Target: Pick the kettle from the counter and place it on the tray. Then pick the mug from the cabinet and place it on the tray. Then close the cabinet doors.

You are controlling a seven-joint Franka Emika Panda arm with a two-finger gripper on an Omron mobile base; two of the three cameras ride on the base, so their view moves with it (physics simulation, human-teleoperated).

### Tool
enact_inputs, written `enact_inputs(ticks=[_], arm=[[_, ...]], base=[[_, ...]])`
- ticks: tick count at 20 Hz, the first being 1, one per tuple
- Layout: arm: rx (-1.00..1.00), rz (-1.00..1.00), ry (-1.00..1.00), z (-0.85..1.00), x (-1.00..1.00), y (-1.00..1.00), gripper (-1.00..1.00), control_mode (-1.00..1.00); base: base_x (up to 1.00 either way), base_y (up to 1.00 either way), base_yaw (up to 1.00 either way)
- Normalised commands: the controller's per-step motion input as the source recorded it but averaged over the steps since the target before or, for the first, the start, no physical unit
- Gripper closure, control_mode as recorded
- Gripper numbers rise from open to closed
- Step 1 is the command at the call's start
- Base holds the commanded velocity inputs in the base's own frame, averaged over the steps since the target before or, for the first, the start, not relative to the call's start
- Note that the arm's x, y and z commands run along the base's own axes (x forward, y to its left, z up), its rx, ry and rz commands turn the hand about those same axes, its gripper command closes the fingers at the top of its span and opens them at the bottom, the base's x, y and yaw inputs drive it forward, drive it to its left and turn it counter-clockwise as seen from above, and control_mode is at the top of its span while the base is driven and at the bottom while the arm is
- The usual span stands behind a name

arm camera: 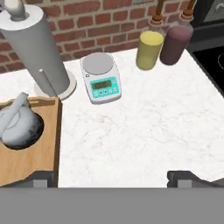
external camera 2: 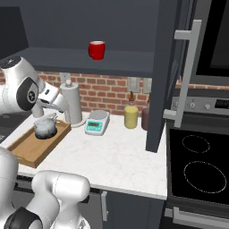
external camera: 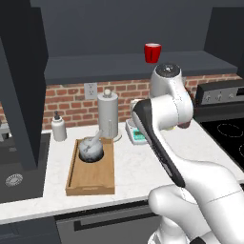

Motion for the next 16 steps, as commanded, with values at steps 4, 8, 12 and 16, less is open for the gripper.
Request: enact_inputs(ticks=[4, 8, 12, 16], arm=[[0.0, 0.0, -0.39, 0.74, 0.02, -0.47, -1.0, -1.0], [0.01, 0.0, -0.33, 0.96, 0.36, -0.2, -1.0, -1.0], [-0.01, -0.01, -0.05, 1.0, 0.56, -0.11, -1.0, -1.0], [-0.06, -0.04, 0.0, 0.78, 0.49, -0.24, -1.0, -1.0]], base=[[0.0, 0.0, 0.0], [0.0, 0.0, 0.0], [0.0, 0.0, 0.0], [0.0, 0.0, 0.0]])
